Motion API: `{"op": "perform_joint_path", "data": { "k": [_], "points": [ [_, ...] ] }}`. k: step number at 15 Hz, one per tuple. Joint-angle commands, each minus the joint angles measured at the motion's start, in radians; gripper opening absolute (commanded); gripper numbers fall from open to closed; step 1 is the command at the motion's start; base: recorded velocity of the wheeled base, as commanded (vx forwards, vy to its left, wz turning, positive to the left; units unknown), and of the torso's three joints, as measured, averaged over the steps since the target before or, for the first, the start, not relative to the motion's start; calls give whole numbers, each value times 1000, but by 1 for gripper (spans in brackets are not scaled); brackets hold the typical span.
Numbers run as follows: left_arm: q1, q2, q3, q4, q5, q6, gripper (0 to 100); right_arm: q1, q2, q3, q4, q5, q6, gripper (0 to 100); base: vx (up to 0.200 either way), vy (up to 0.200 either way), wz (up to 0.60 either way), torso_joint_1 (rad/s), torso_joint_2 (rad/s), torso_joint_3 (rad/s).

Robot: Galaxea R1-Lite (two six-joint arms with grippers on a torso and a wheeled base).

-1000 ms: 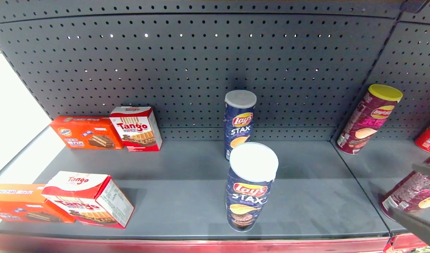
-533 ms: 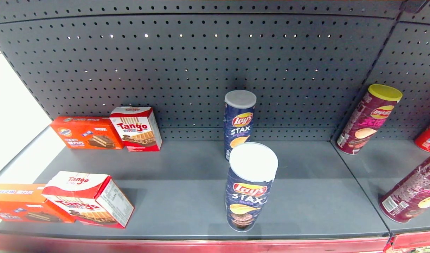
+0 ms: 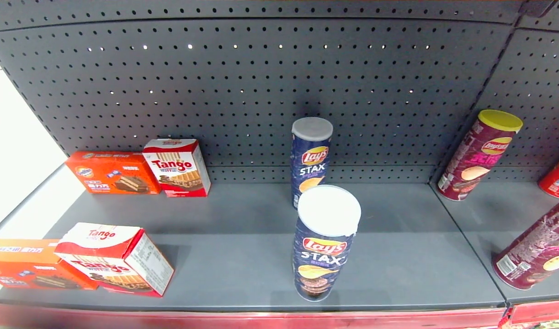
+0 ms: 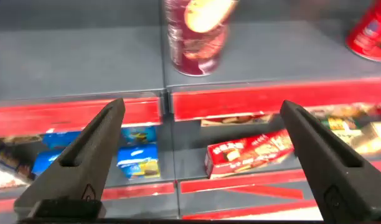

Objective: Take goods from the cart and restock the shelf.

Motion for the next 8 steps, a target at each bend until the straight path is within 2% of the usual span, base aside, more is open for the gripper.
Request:
{"op": "perform_joint_path", "data": {
  "k": [1,4,7,8],
  "points": [
    [-1,2,-2,0,-1,-1,100,-40,43,4,0,1,-4,100,0,0,0,0,0,0],
    [-1,2,0,-1,-1,-1,100,-103,91,6,0,2,-19,100,0,0,0,0,0,0],
    [0,0,0,-1,5,1,100,-212,-22,9,-9,-16,-13,100,0,0,0,0,0,0],
    [0,0,0,-1,4,4,100,-203,-22,10,-9,-42,-18,100,0,0,0,0,0,0]
  ]
}}
